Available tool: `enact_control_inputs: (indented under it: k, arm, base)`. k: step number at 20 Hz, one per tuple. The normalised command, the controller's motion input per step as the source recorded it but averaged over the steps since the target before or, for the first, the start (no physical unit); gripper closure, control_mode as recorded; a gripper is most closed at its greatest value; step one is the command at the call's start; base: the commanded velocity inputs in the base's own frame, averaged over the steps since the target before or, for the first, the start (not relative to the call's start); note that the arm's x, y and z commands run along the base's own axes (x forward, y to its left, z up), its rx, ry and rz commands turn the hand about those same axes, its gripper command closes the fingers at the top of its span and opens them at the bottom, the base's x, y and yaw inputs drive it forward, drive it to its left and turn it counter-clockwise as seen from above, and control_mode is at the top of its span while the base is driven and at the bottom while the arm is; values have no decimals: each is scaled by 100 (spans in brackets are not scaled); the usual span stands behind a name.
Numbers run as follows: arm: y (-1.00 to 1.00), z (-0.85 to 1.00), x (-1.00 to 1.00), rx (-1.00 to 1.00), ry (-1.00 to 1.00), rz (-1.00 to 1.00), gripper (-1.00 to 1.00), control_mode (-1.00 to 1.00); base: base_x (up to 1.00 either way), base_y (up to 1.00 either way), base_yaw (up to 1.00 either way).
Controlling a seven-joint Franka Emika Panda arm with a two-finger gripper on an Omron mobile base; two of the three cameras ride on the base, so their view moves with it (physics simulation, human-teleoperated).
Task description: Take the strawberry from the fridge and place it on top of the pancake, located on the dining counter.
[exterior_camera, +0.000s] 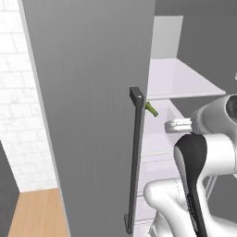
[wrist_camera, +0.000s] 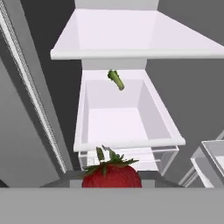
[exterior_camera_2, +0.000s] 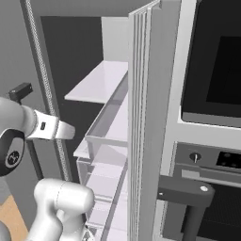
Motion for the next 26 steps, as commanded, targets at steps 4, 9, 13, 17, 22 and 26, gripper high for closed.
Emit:
enact_control_inputs:
  k: [4,9,13,17,22,26]
  arm:
    - [0,0,0,0,0,0,100,100]
    - [0,0,0,0,0,0,100,100]
    - [0,0,0,0,0,0,100,100]
    - [0,0,0,0,0,0,100,100]
    - [0,0,0,0,0,0,100,100]
    - [0,0,0,0,0,0,100,100]
  base:
    - [-87,51,0]
    - [-100,42,-1]
    - [-100,7,-11]
    - [-100,0,-24]
    - [-87,-30,-55]
    - [-35,-54,-67]
